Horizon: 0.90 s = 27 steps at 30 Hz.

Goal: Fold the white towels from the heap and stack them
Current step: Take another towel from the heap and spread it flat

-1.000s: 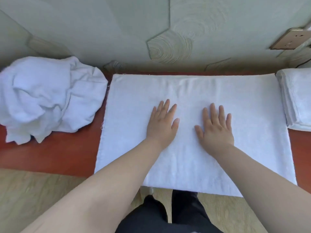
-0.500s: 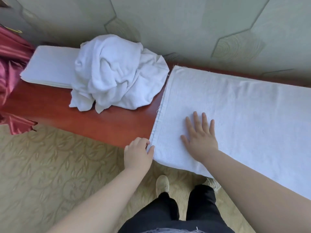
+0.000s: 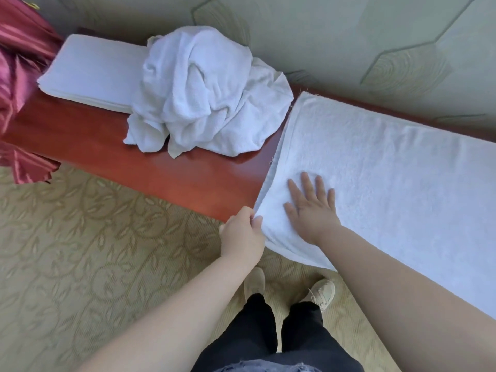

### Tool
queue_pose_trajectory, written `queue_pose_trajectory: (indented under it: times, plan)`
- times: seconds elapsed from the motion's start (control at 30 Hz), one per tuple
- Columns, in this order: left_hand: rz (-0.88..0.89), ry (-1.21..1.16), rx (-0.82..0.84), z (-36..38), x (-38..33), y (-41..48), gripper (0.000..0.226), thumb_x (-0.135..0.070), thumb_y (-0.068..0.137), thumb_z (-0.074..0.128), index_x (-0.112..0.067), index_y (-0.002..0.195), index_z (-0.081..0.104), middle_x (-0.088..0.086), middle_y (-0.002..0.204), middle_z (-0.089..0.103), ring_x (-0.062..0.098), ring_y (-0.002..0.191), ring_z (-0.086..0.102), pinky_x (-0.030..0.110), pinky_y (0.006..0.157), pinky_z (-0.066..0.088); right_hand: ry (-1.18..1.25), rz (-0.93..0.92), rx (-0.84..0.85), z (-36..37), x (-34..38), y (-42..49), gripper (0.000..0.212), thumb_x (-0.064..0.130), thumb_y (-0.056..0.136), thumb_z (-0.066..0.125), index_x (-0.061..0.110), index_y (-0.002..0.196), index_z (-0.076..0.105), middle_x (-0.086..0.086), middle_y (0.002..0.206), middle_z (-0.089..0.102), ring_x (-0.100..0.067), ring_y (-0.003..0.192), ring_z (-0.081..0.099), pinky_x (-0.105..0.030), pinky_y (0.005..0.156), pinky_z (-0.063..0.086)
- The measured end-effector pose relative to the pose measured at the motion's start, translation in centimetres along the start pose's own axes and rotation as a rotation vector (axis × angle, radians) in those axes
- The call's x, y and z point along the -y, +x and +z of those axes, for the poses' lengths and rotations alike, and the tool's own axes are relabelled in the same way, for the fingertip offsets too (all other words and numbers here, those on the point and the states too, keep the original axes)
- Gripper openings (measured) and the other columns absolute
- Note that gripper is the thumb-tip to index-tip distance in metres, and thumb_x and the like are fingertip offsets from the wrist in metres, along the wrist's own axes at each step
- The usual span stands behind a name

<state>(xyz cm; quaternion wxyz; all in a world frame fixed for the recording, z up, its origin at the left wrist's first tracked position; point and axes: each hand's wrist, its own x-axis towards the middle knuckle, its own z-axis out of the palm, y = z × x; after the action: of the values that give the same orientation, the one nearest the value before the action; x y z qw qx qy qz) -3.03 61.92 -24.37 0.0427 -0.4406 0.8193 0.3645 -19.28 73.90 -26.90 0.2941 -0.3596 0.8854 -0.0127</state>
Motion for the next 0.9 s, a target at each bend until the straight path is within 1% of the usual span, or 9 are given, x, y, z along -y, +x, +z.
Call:
queue_pose_trajectory:
  times: [0.13, 0.27, 0.37, 0.43, 0.53, 0.6, 0.73, 0.83, 0.9]
  plan:
    - [-0.09, 0.018, 0.082, -0.6, 1.4, 0.9, 0.021, -0.037, 0.108, 0.044, -0.024, 0.092, 0.049, -0.004, 0.08, 0.059, 0.03, 0.084, 0.062, 0.042, 0.073, 0.048, -0.015, 0.013, -0.003, 0.1, -0.2, 0.0, 0.067, 0.063, 0.102, 0.01, 0.043, 0.159, -0.018, 0.013, 0.164, -0.037, -0.025, 0.15, -0.038, -0.058, 0.122, -0.018]
    - [0.005, 0.124, 0.182, -0.8, 0.7, 0.7, 0.038, -0.044, 0.104, 0.051, -0.024, 0.072, 0.043, -0.008, 0.068, 0.048, 0.021, 0.07, 0.051, 0.038, 0.073, 0.039, -0.047, 0.034, -0.015, 0.4, 0.4, 0.1, 0.078, 0.072, 0.097, 0.014, 0.041, 0.157, -0.025, 0.01, 0.161, -0.043, -0.031, 0.149, -0.039, -0.062, 0.12, -0.019]
    - [-0.091, 0.042, 0.067, -0.5, 2.2, 0.5, 0.039, -0.04, 0.106, 0.046, -0.018, 0.073, 0.048, -0.003, 0.064, 0.052, 0.028, 0.067, 0.056, 0.038, 0.07, 0.039, -0.074, 0.021, -0.059, 0.8, 0.2, 0.0, 0.082, 0.079, 0.092, 0.011, 0.043, 0.157, -0.025, 0.009, 0.162, -0.041, -0.034, 0.149, -0.038, -0.066, 0.118, -0.019]
    - [-0.125, 0.059, 0.008, -0.4, 2.5, 0.3, 0.039, -0.041, 0.107, 0.044, -0.022, 0.074, 0.05, -0.004, 0.062, 0.055, 0.025, 0.063, 0.057, 0.039, 0.072, 0.042, -0.094, 0.005, -0.093, 0.9, 0.0, -0.2, 0.083, 0.081, 0.091, 0.01, 0.043, 0.157, -0.023, 0.008, 0.164, -0.038, -0.034, 0.15, -0.037, -0.067, 0.118, -0.018]
    - [-0.077, 0.166, -0.03, -0.3, 1.7, 0.3, 0.036, -0.041, 0.108, 0.042, -0.024, 0.076, 0.046, -0.004, 0.06, 0.056, 0.022, 0.061, 0.054, 0.039, 0.083, 0.039, -0.127, -0.028, -0.157, 1.1, 0.0, -0.1, 0.083, 0.078, 0.094, 0.012, 0.039, 0.161, -0.014, 0.003, 0.168, -0.029, -0.035, 0.153, -0.03, -0.065, 0.12, -0.016]
    - [-0.052, 0.205, -0.037, -0.2, 1.7, 0.6, 0.028, -0.04, 0.108, 0.041, -0.027, 0.083, 0.045, -0.005, 0.061, 0.057, 0.021, 0.062, 0.055, 0.039, 0.085, 0.038, -0.12, -0.059, -0.187, 1.1, 0.4, 0.4, 0.082, 0.076, 0.095, 0.015, 0.036, 0.164, -0.006, -0.001, 0.171, -0.023, -0.035, 0.154, -0.026, -0.063, 0.122, -0.014]
    - [-0.05, 0.183, -0.029, 0.4, 2.2, 0.7, 0.02, -0.034, 0.108, 0.043, -0.025, 0.091, 0.046, -0.006, 0.063, 0.055, 0.022, 0.063, 0.056, 0.043, 0.08, 0.046, -0.144, -0.133, -0.162, 0.8, 2.2, 2.8, 0.079, 0.074, 0.096, 0.01, 0.037, 0.162, -0.012, -0.001, 0.169, -0.027, -0.036, 0.152, -0.031, -0.062, 0.121, -0.017]
    - [-0.063, 0.179, -0.041, 0.3, 1.9, 0.8, 0.019, -0.03, 0.107, 0.045, -0.02, 0.091, 0.048, -0.006, 0.065, 0.055, 0.024, 0.063, 0.057, 0.042, 0.074, 0.045, -0.166, -0.227, -0.126, 0.1, 3.8, 4.8, 0.074, 0.07, 0.098, 0.007, 0.038, 0.162, -0.013, 0.001, 0.169, -0.028, -0.03, 0.153, -0.032, -0.06, 0.122, -0.015]
    - [-0.054, 0.225, -0.033, 0.1, 1.9, 1.0, 0.02, -0.029, 0.106, 0.045, -0.021, 0.089, 0.047, -0.006, 0.064, 0.054, 0.024, 0.061, 0.055, 0.04, 0.074, 0.044, -0.097, -0.261, -0.146, -0.7, 4.0, 5.5, 0.065, 0.053, 0.105, 0.02, 0.036, 0.164, -0.003, -0.002, 0.171, -0.018, -0.03, 0.156, -0.023, -0.055, 0.126, -0.01]
